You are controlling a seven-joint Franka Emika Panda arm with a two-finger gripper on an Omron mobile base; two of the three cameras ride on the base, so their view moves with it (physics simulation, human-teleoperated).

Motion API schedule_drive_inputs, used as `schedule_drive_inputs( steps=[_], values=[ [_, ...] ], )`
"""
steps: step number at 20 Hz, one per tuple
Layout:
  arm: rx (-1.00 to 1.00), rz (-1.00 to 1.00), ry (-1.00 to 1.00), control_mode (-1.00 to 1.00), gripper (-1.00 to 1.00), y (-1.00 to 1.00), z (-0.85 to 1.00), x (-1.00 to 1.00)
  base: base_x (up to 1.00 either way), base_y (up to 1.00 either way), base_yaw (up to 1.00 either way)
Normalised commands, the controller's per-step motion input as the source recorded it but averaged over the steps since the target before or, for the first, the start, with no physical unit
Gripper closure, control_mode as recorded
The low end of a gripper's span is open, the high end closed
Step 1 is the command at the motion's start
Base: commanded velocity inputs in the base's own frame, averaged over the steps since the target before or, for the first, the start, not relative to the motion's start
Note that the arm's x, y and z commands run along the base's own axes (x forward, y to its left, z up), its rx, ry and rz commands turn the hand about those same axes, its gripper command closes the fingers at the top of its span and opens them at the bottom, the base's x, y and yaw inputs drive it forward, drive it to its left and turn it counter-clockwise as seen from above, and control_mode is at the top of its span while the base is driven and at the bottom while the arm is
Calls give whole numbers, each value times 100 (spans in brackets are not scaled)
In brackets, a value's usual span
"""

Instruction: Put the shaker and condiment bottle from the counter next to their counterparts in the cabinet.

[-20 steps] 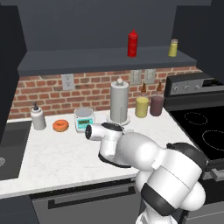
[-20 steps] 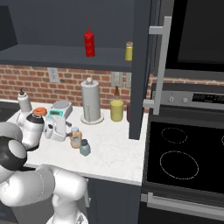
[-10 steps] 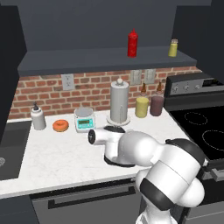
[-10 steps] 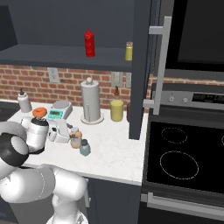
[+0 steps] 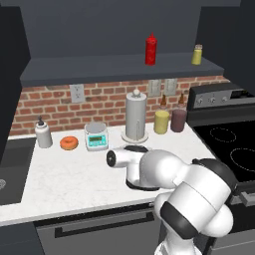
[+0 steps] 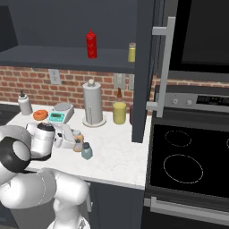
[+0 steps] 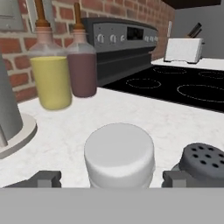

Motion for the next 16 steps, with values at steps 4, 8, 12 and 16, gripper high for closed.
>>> schedule_drive_inputs(
  steps=[4,8,12,16],
  values=[
    [0,1,3,-100,100,0,-13,2,0,0,0],
    [0,0,6,-100,100,0,0,0,0,0,0],
    [0,0,0,-100,100,16,1,-10,0,0,0],
    [-1,3,-12,-100,100,30,19,-40,0,0,0]
  ],
)
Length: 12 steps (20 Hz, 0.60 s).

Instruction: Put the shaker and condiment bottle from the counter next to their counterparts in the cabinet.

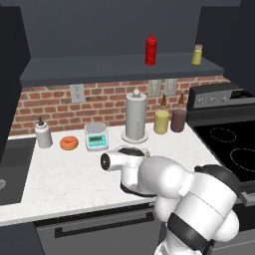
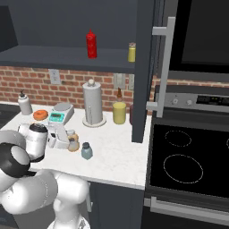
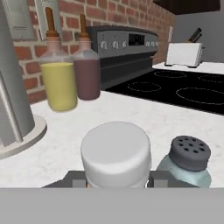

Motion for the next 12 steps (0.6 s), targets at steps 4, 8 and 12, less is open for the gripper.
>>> schedule_drive_inputs(
  steps=[4,8,12],
  values=[
    [-6,5,-22,-100,100,18,31,-59,0,0,0],
    [-7,2,-21,-100,100,14,32,-63,0,0,0],
    [-2,2,-15,-100,100,8,35,-49,0,0,0]
  ],
)
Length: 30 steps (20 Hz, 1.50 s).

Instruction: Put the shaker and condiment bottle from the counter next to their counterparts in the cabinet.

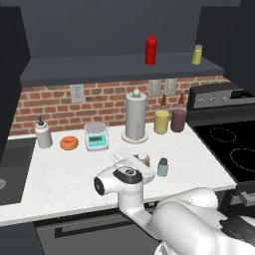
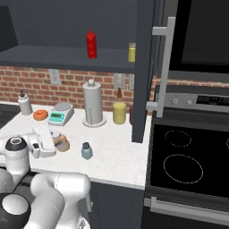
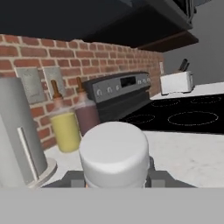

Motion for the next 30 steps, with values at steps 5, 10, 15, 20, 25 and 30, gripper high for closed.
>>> schedule_drive_inputs(
  steps=[5,10,15,20,25,30],
  values=[
    [0,4,-7,-100,100,4,41,-34,0,0,0],
    [0,2,0,-100,100,0,59,-30,0,0,0],
    [1,0,0,-100,100,0,73,-36,0,0,0],
    [0,0,0,-100,100,0,92,-30,0,0,0],
    [0,0,0,-100,100,0,97,-27,0,0,0],
    [0,0,0,-100,100,0,95,-24,0,0,0]
  ],
)
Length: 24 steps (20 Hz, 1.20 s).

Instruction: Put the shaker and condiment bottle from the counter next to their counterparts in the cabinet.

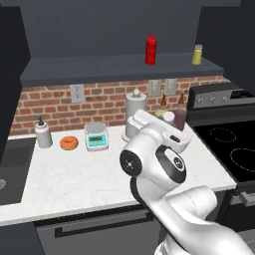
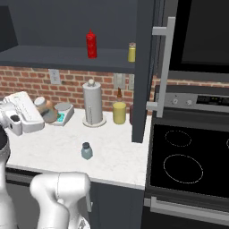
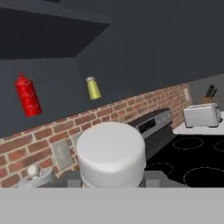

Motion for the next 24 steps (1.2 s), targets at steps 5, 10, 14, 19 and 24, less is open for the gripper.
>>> schedule_drive_inputs(
  steps=[5,10,14,19,24],
  values=[
    [0,0,1,-100,100,0,89,-24,0,0,0],
    [0,0,7,-100,100,0,86,-17,0,0,0],
    [0,1,12,-100,100,0,84,-6,0,0,0],
    [1,6,13,-100,100,0,69,0,0,0,0],
    [2,23,1,-100,100,0,22,20,0,0,0]
  ],
)
